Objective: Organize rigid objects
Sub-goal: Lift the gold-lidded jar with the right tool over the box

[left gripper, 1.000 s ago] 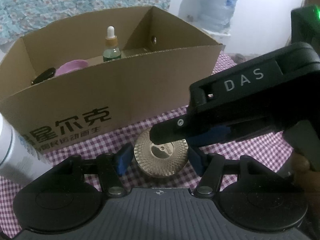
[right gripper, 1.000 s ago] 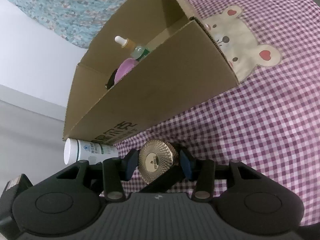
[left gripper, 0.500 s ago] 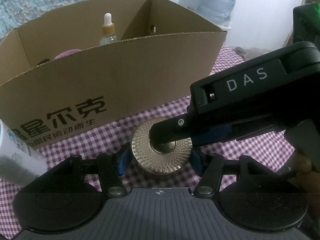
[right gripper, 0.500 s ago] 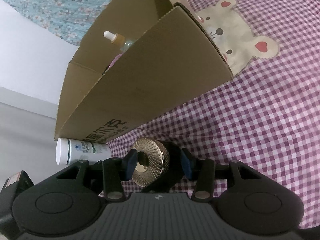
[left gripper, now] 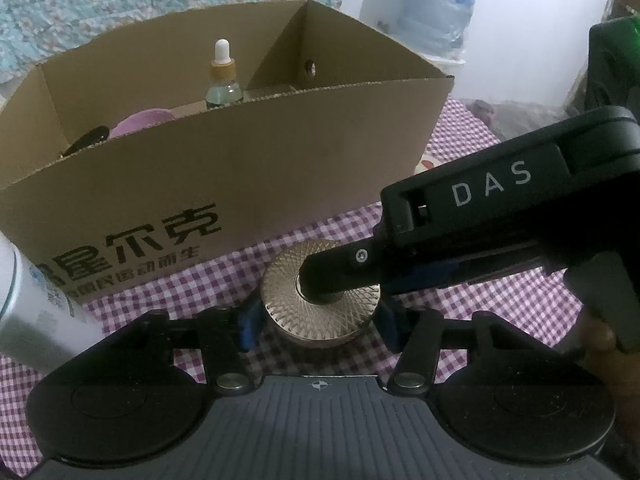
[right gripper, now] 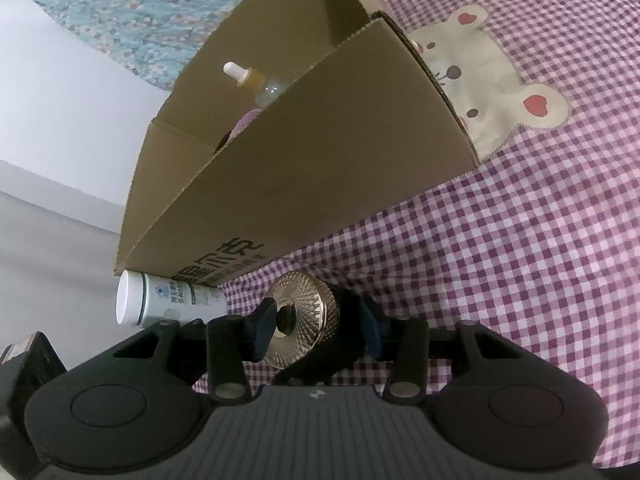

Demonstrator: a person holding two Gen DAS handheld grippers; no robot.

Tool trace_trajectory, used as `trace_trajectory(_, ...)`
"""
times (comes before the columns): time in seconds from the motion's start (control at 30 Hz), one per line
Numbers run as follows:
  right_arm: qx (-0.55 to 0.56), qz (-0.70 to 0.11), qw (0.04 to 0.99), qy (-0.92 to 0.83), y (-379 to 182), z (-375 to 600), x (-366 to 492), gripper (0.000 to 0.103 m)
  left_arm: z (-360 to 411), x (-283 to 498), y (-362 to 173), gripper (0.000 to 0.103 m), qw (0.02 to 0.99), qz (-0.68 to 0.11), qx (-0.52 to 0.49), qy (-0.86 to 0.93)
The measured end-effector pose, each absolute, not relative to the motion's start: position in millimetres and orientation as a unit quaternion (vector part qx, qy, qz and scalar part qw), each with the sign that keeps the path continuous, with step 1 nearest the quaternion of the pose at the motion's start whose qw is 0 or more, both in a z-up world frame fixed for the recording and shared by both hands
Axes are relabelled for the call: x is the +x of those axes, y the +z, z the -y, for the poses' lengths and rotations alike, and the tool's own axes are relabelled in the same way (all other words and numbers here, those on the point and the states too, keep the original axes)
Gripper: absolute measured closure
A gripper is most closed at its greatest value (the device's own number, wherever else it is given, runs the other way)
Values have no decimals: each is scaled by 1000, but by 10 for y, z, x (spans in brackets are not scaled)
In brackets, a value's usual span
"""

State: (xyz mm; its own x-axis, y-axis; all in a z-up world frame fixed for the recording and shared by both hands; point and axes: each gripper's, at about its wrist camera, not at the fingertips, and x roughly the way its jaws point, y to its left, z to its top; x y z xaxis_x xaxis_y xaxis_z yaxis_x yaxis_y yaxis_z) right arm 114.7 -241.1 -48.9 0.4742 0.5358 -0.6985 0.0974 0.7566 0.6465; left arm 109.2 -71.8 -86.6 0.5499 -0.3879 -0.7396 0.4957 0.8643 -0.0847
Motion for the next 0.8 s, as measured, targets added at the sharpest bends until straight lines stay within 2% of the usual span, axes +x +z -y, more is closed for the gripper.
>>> trace_trajectory(0.27, 322, -478, 805, 144, -305, 2413, 1058, 56, 680, 946, -648, 48, 889, -380, 73, -245)
trace_trajectory(0.57, 299, -411, 843, 178, 454, 2338, 971, 56, 604, 840, 48, 48, 921, -303, 61, -236)
trace_trajectory(0.8, 258, -369, 871, 197, 896, 2344, 1317, 56, 836, 1218, 341, 48, 930, -284, 33, -229)
